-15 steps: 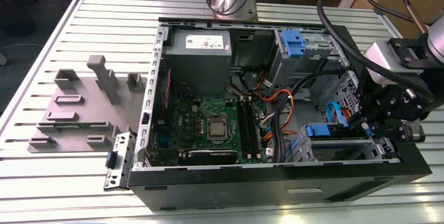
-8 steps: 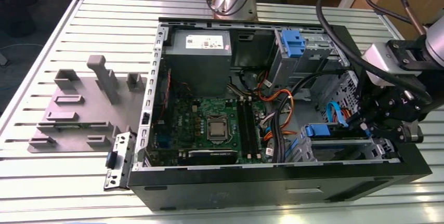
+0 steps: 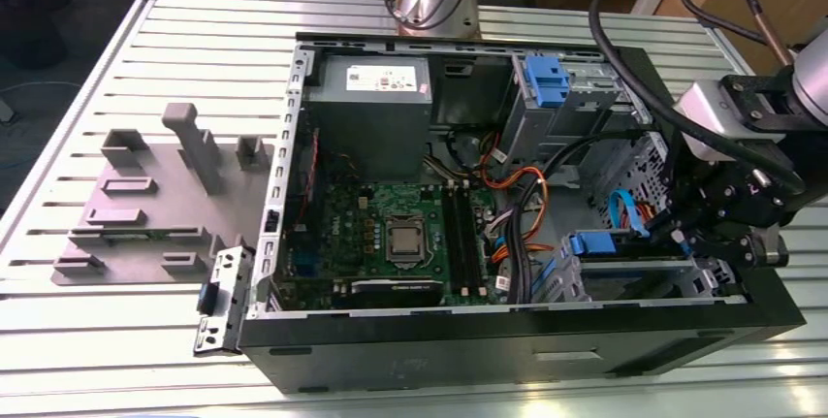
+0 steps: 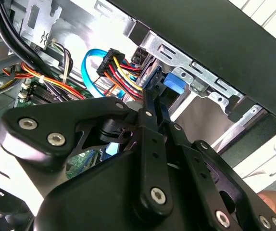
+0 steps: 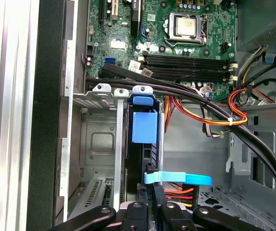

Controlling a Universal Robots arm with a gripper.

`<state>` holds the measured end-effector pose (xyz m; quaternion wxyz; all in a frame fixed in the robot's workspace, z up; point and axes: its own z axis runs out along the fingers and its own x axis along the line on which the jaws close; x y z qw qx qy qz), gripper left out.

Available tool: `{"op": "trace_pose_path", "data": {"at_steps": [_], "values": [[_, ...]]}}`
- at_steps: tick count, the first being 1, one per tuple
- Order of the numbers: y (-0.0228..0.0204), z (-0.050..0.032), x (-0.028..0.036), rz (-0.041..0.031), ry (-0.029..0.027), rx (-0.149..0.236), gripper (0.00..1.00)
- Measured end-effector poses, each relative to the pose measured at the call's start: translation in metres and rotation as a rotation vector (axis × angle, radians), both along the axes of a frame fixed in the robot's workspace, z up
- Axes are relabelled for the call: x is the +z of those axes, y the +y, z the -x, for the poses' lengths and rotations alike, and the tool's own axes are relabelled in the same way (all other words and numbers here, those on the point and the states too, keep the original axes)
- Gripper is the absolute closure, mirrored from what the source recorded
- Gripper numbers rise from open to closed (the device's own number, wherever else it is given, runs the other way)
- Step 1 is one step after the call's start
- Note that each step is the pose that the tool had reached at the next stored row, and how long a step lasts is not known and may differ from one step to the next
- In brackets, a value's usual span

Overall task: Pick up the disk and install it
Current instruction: 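Insert the second disk wire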

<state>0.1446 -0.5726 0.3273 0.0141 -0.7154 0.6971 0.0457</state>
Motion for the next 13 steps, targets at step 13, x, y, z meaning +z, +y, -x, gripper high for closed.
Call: {"op": "trace_pose_path", "data": {"at_steps": [13], "values": [[0.0025,0.0001,0.0097,-0.0030,0.0002,0.000,0.76]]}}
